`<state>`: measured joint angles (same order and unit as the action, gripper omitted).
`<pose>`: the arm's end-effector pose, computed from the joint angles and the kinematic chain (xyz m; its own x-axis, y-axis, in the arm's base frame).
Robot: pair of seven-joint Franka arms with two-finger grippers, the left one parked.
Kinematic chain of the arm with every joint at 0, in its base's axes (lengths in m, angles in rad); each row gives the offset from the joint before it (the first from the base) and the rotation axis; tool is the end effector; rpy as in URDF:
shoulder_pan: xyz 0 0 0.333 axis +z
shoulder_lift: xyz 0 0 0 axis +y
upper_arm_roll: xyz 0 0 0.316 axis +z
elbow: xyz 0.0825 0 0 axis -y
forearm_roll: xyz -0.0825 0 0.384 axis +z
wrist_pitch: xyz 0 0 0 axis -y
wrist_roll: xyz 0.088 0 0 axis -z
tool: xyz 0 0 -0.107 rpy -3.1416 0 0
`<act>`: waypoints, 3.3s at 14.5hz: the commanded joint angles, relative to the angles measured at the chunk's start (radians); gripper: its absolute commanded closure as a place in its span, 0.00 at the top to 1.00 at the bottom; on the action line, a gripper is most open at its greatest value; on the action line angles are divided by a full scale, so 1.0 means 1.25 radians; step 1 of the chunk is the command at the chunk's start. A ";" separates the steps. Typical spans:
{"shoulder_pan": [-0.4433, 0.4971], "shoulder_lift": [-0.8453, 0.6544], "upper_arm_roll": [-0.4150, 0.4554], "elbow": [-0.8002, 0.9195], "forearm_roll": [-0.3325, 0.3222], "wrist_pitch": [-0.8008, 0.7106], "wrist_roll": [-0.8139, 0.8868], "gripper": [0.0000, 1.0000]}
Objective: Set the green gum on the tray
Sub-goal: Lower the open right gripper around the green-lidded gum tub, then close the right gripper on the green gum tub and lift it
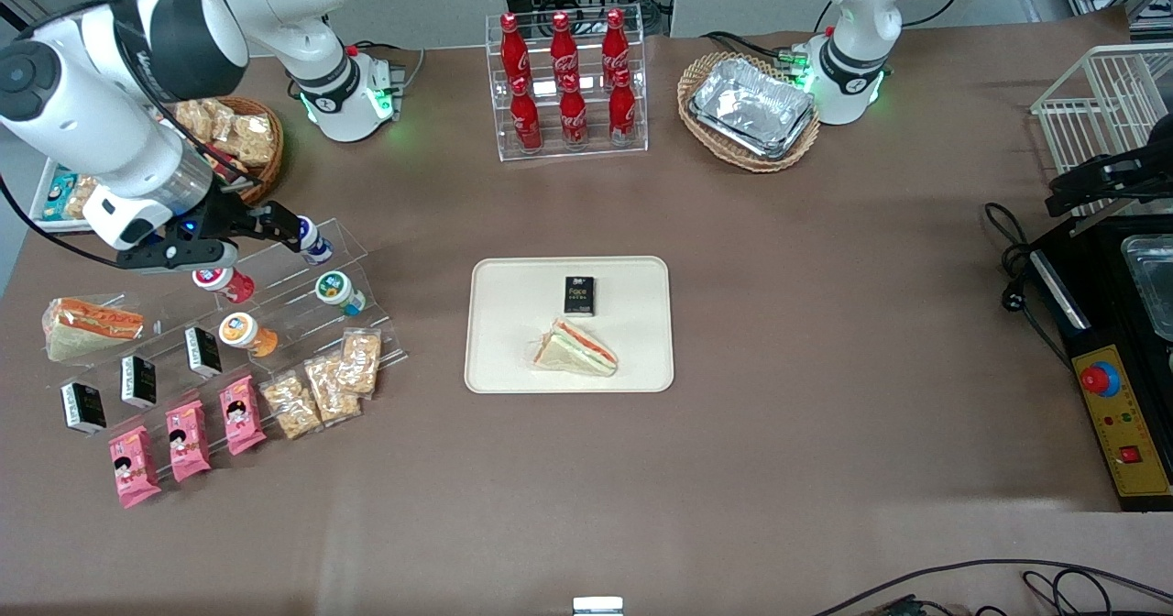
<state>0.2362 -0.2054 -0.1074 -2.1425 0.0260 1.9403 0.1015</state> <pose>0.4889 0.0627 0.4914 0.9998 0.0202 -0.0030 0.0201 -0.9987 -0.0460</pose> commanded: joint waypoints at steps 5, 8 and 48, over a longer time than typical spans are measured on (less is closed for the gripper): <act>0.005 0.060 -0.002 -0.064 0.000 0.112 -0.017 0.99; 0.006 0.069 -0.002 -0.105 0.000 0.169 -0.017 0.99; 0.042 0.088 -0.005 -0.196 -0.013 0.337 -0.062 0.14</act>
<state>0.2854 -0.0321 -0.1055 -2.4069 0.0204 2.4096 0.0451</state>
